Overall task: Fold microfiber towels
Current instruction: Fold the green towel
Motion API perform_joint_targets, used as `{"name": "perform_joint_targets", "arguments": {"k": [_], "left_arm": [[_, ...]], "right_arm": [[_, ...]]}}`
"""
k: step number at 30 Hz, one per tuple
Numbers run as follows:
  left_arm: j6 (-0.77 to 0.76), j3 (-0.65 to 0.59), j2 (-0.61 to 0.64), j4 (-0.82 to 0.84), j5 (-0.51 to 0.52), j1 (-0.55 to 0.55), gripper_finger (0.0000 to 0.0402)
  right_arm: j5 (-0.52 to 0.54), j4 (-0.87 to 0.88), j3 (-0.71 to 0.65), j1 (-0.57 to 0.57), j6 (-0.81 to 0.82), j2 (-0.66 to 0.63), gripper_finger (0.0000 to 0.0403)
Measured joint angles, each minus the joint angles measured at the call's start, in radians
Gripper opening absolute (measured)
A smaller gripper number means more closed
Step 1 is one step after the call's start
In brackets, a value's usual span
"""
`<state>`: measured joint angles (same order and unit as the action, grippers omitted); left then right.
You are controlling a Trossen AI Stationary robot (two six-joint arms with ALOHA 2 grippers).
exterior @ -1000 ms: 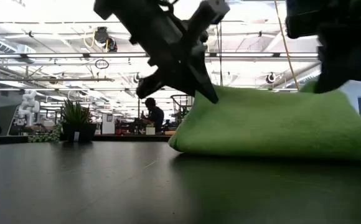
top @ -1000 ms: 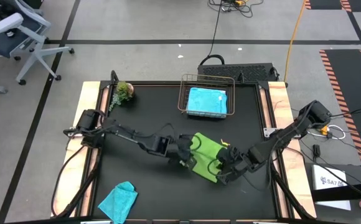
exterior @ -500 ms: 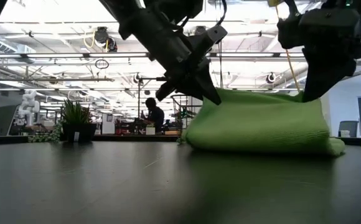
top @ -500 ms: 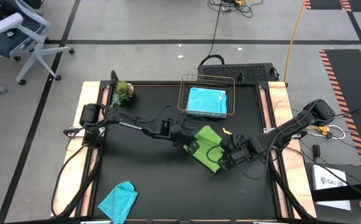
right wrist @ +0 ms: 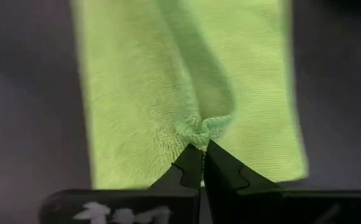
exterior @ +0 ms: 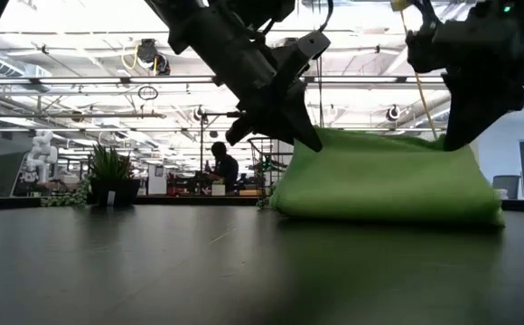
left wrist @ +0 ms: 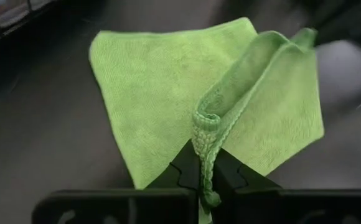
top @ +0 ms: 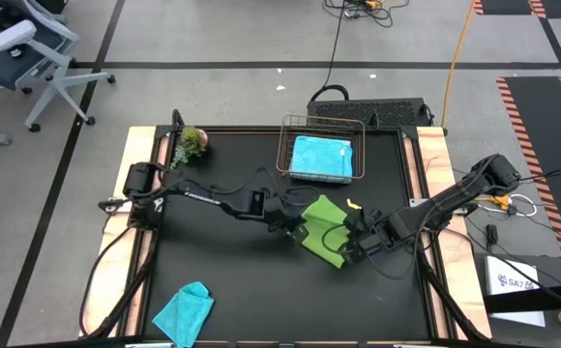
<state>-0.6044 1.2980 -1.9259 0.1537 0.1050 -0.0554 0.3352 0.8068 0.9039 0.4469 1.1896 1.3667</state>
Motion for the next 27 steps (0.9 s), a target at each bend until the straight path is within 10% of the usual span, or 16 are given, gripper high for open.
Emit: {"name": "perform_joint_targets", "arguments": {"k": [27], "left_arm": [[0.073, -0.003, -0.001, 0.047, 0.015, 0.043, 0.0071]], "right_arm": [[-0.034, 0.091, -0.003, 0.002, 0.018, 0.001, 0.0]]}}
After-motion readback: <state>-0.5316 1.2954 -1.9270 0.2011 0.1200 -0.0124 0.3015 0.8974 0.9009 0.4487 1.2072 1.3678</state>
